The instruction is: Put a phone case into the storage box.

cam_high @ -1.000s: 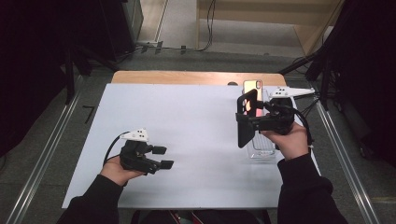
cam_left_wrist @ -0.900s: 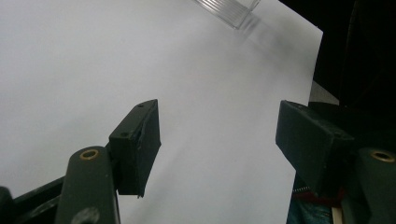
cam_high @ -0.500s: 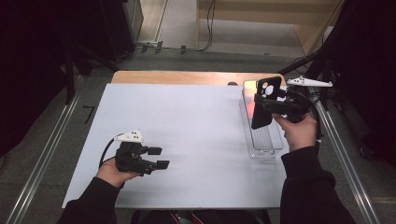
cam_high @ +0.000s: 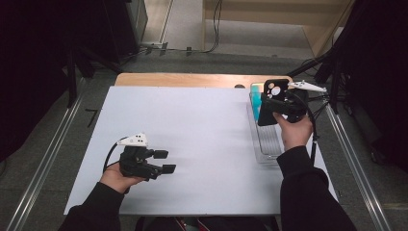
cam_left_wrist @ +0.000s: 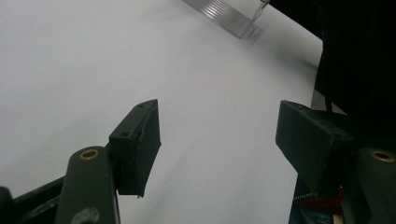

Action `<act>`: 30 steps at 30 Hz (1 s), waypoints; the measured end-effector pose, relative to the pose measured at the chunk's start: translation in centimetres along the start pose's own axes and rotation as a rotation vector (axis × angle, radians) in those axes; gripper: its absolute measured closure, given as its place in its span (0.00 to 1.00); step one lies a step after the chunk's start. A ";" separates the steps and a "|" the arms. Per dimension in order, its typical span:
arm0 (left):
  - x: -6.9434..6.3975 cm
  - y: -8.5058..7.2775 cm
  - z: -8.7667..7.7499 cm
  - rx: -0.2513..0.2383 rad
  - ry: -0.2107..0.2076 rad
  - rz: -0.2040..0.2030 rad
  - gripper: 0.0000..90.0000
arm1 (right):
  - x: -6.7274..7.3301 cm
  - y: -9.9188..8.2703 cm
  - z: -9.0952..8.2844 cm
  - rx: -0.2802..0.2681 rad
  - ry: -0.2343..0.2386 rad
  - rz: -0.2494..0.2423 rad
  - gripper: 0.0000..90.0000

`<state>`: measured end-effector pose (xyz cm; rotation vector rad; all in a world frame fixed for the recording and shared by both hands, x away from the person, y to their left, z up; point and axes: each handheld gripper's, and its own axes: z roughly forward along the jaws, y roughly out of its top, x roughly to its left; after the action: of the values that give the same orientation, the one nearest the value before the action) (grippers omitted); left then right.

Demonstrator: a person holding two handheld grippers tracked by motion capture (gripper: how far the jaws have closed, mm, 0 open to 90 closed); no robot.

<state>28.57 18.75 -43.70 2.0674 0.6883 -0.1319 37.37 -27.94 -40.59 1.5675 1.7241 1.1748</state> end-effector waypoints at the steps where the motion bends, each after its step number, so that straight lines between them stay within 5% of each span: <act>1: 0.0 0.0 0.0 -0.003 0.000 -0.003 0.35 | 0.0 -0.2 0.4 0.003 -0.007 0.001 0.14; 18: 0.1 0.0 0.0 -0.008 -0.007 -0.002 0.35 | -1.3 -1.6 6.0 0.070 -0.063 0.071 0.14; 30: 0.2 -0.1 0.1 -0.003 -0.008 0.000 0.35 | -1.2 -1.1 8.2 0.070 -0.093 0.055 0.14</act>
<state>28.76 18.81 -43.88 2.0627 0.6834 -0.1389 43.93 -26.99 -45.73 1.6934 1.6884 1.0601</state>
